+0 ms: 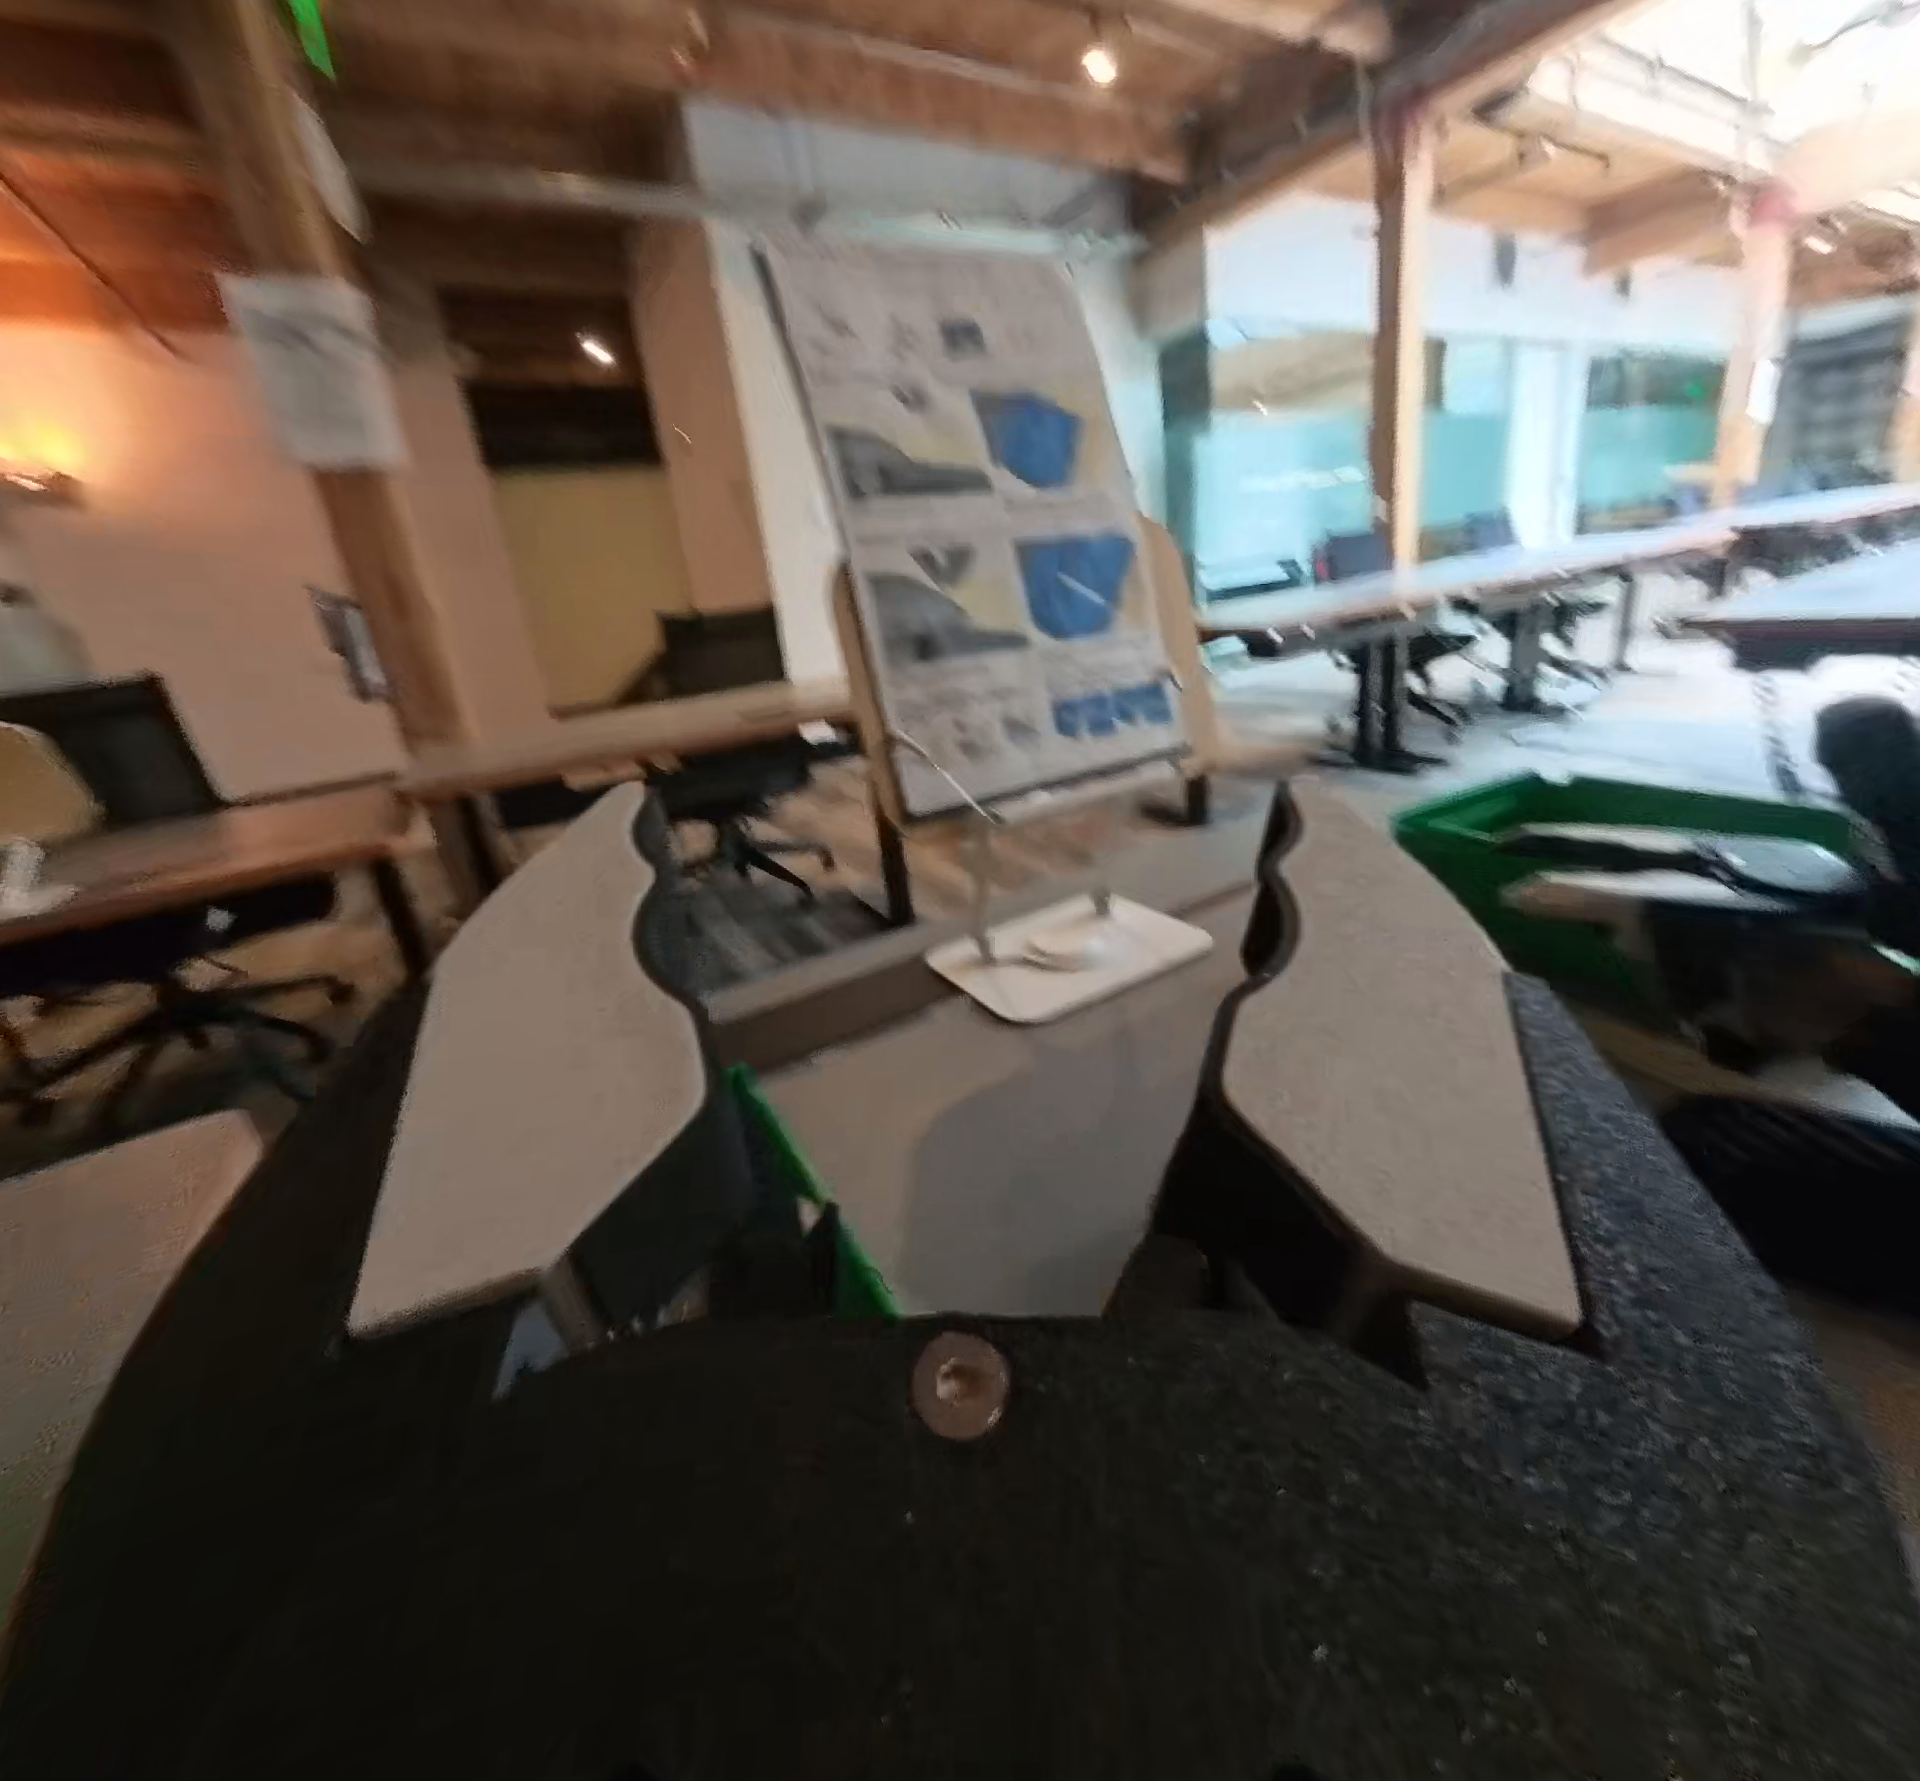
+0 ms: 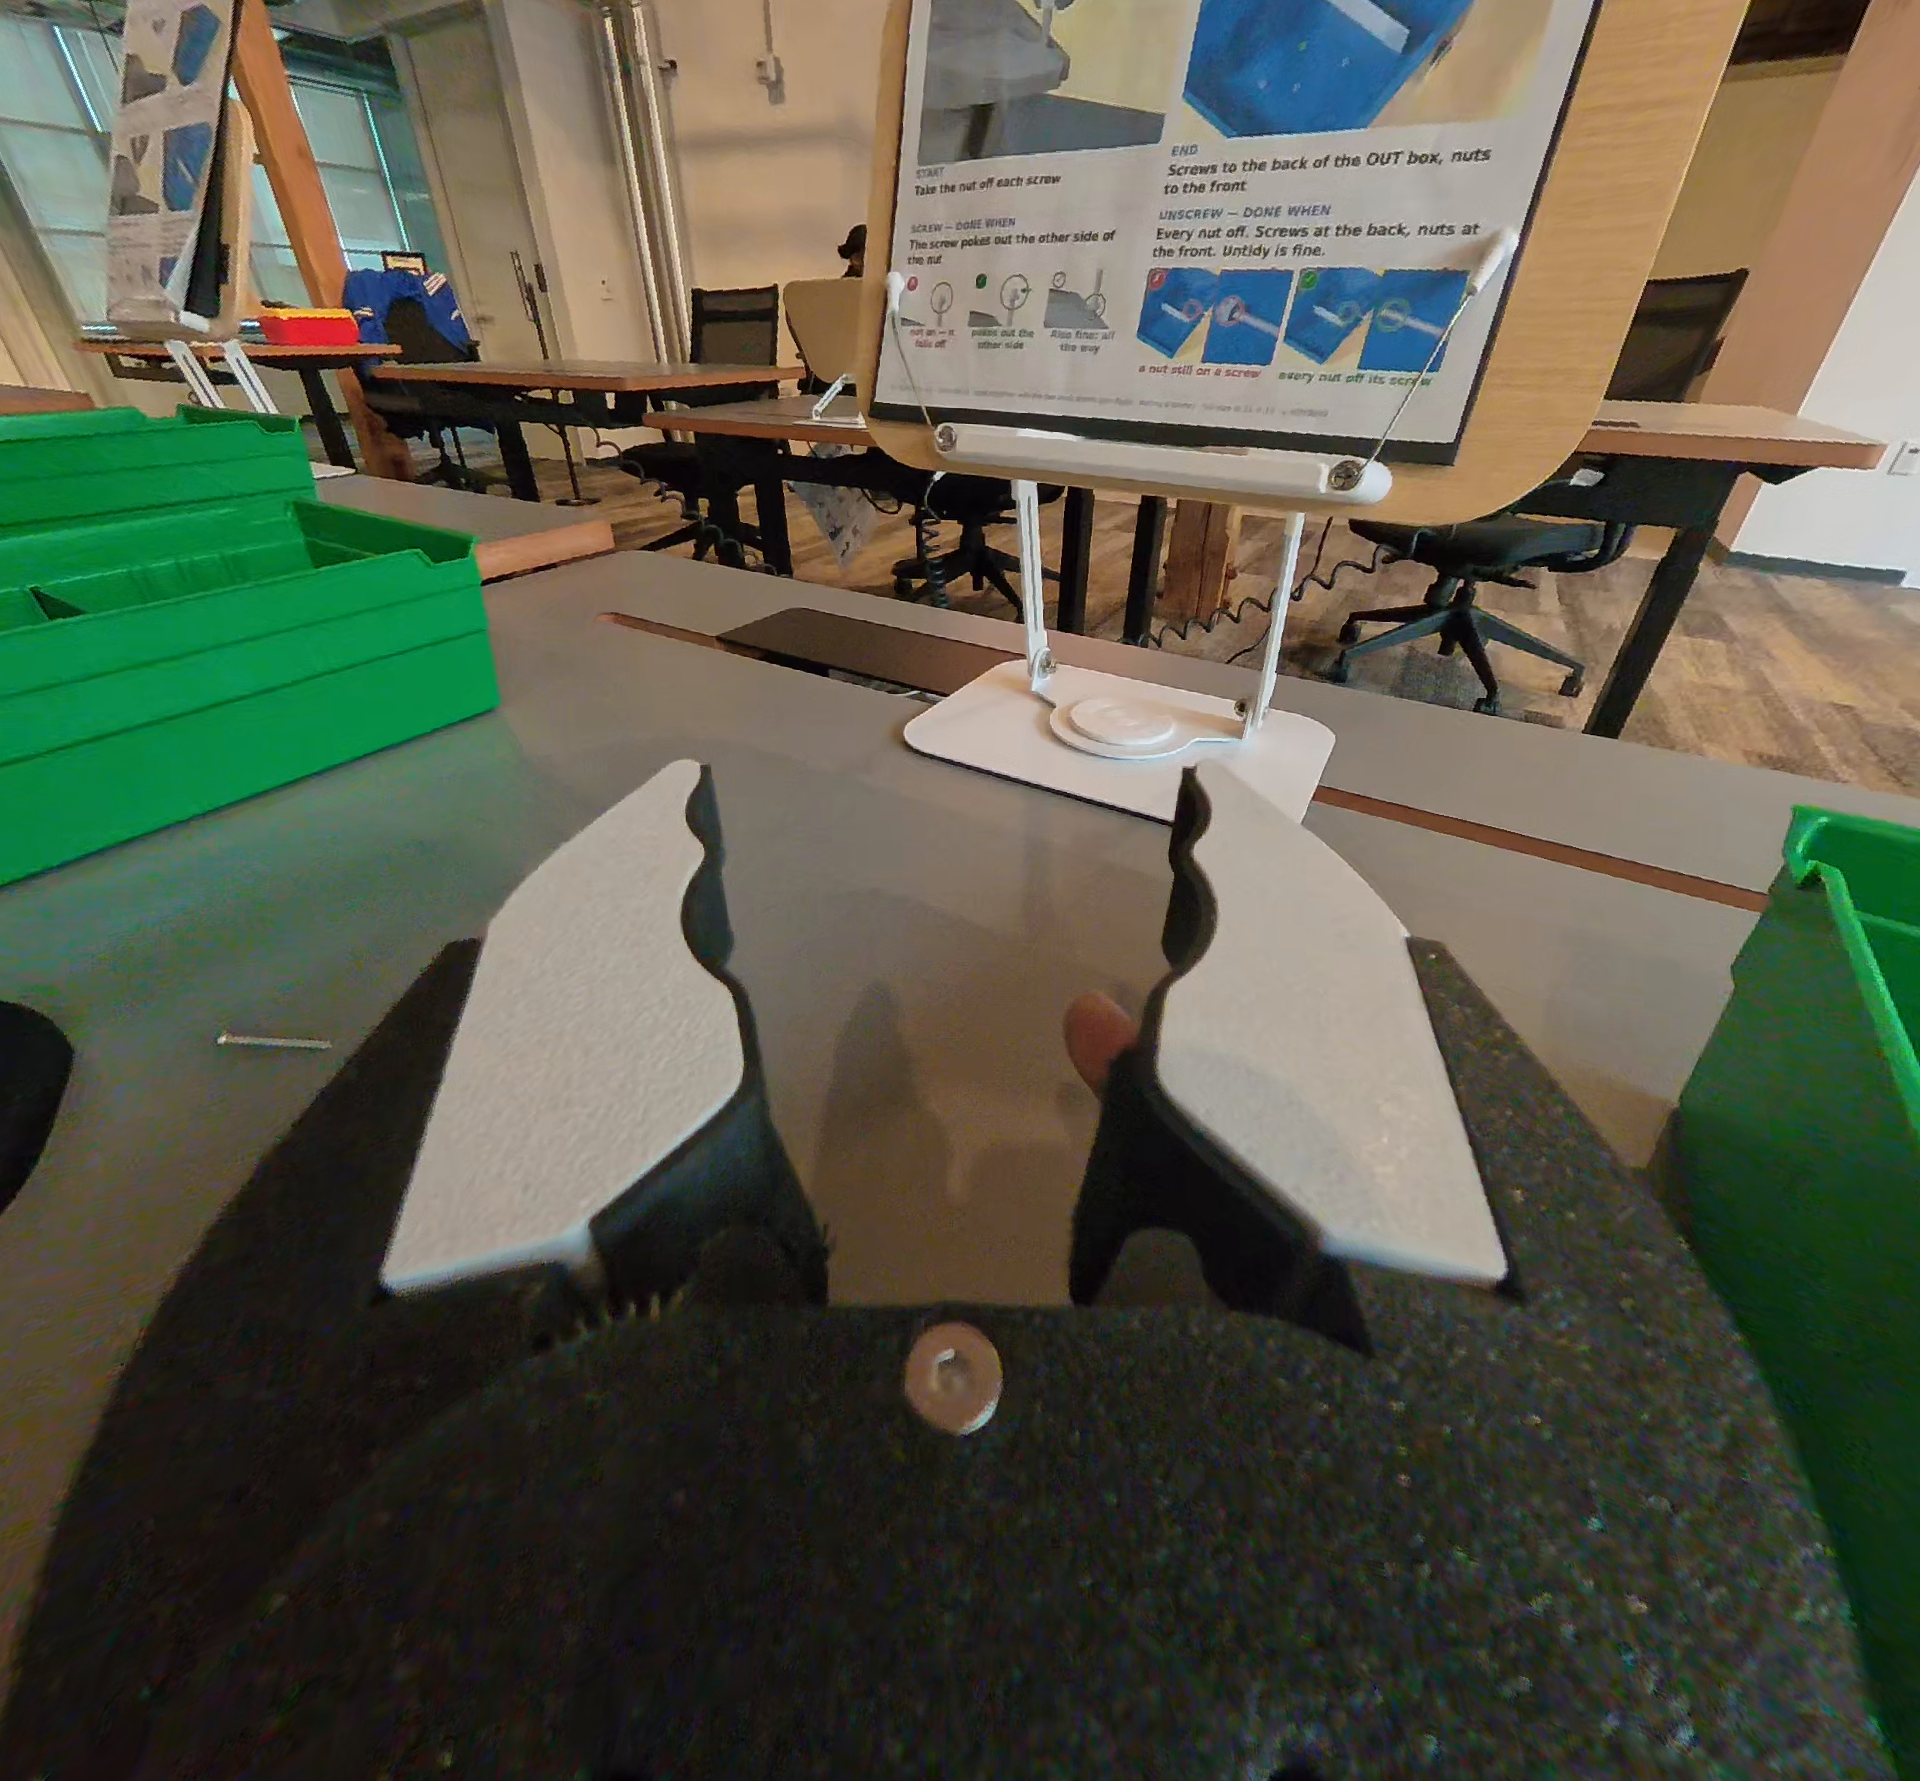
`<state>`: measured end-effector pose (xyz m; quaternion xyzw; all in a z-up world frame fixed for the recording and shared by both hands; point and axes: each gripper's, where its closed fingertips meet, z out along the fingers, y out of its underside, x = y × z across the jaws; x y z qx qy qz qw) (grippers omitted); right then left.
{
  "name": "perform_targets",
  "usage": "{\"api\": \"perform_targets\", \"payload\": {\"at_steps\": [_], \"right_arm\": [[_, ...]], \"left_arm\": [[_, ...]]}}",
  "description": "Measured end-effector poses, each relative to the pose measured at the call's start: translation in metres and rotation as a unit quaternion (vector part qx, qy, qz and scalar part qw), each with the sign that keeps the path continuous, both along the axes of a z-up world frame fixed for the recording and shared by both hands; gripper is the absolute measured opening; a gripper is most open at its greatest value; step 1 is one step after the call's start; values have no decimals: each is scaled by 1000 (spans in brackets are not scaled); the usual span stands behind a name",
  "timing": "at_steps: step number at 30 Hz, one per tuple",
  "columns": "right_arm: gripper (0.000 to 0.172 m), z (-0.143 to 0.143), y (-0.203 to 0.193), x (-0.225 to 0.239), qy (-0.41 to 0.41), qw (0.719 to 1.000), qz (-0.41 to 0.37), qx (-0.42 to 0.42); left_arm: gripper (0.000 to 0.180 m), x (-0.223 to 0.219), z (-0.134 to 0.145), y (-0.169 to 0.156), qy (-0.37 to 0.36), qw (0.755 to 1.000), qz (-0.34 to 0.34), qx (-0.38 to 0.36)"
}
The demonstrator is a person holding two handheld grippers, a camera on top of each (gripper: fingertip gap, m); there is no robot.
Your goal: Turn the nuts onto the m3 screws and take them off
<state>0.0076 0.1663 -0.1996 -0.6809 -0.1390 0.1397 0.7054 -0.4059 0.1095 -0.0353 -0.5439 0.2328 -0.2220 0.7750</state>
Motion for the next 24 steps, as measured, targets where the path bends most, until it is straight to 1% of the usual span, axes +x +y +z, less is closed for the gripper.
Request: {"api": "perform_targets", "payload": {"at_steps": [2,3,6,8,10,12,15,18,21,24], "right_arm": [[82,0,0,1,0,1000,-2,1],[82,0,0,1,1,1000,-2,1],[82,-1,0,1,1,1000,-2,1],[82,-2,0,0,-5,1000,-3,-1],[82,-4,1,0,-10,1000,-3,-2],[82,-5,1,-1,-14,1000,-4,-4],[82,-7,2,0,-20,1000,-6,-6],[82,-8,3,-1,-22,1000,-5,-9],[82,-10,3,-1,-28,1000,-5,-9],[82,-11,4,-2,-33,999,-6,-11]], "left_arm": [[88,-27,2,0,4,998,54,16],[80,-38,-3,2,14,998,68,7],[73,-63,-34,17,56,991,92,-76],[74,-77,-63,28,94,979,101,-151],[74,-85,-91,37,125,963,94,-220],[73,-92,-122,45,173,938,93,-287],[68,-95,-164,54,234,897,75,-369],[64,-98,-207,59,305,843,54,-440],[60,-96,-238,65,340,801,30,-492],[56,-94,-258,74,361,774,15,-520]]}}
